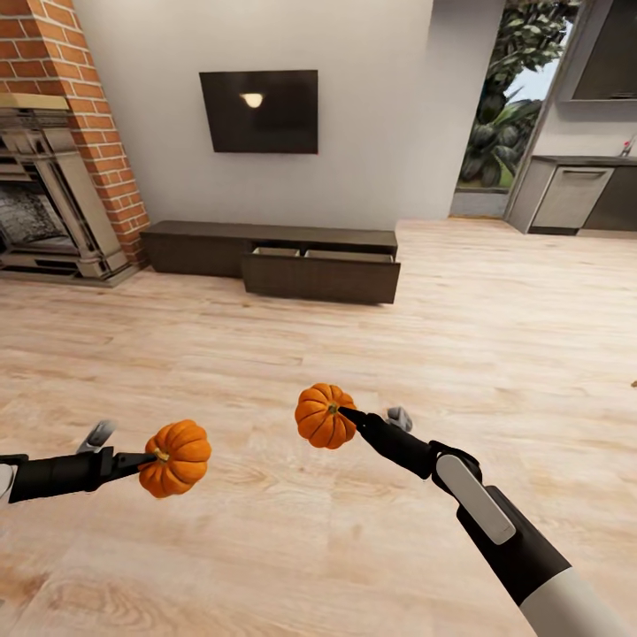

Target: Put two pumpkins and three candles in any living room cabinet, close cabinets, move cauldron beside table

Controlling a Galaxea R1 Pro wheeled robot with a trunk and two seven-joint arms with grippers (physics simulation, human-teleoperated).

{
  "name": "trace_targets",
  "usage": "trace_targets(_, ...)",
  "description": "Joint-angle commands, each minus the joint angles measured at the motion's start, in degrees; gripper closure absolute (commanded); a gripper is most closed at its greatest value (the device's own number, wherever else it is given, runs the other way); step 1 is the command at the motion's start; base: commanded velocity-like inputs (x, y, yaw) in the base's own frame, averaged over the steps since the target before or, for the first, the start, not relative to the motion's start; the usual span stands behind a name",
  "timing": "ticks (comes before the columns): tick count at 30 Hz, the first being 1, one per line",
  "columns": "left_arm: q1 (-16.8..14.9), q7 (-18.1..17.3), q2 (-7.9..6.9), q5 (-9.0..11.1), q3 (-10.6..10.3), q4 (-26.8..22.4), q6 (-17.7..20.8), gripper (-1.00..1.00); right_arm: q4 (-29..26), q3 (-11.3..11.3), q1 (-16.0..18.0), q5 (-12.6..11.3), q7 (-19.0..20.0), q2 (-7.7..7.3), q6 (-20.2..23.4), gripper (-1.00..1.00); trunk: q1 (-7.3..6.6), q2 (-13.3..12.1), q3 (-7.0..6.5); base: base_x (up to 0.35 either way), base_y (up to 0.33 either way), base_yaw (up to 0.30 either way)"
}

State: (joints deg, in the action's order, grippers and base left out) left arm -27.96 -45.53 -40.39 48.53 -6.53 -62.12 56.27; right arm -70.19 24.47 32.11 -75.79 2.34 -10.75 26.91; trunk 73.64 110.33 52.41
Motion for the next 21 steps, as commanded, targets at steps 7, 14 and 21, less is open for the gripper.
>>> trace_targets(7,-0.08,0.06,1.83,0.56,-0.64,-0.02,0.42,1.0,-0.03,0.05,0.05,-0.41,0.03,-0.04,0.07,1.0,0.03,0.02,0.04,0.331,0.0,0.0)
trace_targets(14,-0.08,0.25,2.01,0.29,-0.67,0.28,0.37,1.0,1.52,-0.04,0.05,0.69,0.04,0.07,0.05,1.0,0.03,0.02,0.04,0.332,0.0,0.0)
trace_targets(21,-0.08,0.63,2.16,0.17,-0.72,0.38,0.31,1.0,-0.03,-0.2,0.05,1.27,0.05,-0.2,0.17,1.0,0.03,0.02,0.04,0.333,0.0,0.0)
